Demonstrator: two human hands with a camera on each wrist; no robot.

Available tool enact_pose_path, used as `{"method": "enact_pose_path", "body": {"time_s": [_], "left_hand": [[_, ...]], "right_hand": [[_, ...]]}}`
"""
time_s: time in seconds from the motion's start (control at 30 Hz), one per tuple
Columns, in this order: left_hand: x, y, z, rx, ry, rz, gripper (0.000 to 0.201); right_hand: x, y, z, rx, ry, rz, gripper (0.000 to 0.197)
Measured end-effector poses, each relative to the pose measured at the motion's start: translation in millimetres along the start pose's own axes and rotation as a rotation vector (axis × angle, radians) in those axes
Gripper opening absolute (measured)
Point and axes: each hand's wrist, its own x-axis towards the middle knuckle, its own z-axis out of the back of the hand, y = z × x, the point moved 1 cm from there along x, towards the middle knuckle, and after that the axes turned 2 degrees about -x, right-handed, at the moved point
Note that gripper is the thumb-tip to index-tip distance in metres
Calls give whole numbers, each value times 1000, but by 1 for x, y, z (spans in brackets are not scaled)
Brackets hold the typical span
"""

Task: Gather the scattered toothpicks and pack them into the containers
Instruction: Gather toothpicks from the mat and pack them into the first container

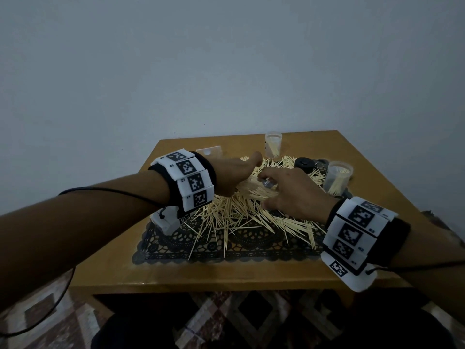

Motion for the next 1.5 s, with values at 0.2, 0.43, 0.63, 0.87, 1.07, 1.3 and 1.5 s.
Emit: {"method": "enact_pose_path", "body": {"time_s": [0.2, 0.43, 0.63, 0.87, 1.07, 1.3, 1.5], "left_hand": [[2, -7, 1, -53, -22, -44, 95], [-3, -5, 8, -125, -77, -51, 107], [-3, -5, 2, -92, -51, -79, 113], [-1, -4, 2, -7, -9, -102, 121], [3, -2, -4, -72, -84, -116, 111], [2, 1, 2, -199, -155, -178, 100], [-7, 21, -12, -149, -286, -126, 50]], "right_hand": [[2, -3, -1, -14, -9, -5, 57], [1, -5, -2, 7, -6, -4, 56], [1, -2, -4, -22, -5, 6, 53], [0, -3, -2, -39, 3, -2, 59], [-1, -5, -2, -19, 17, 2, 53], [1, -11, -5, -24, 6, -4, 54], [2, -19, -7, 11, 9, -49, 50]]}}
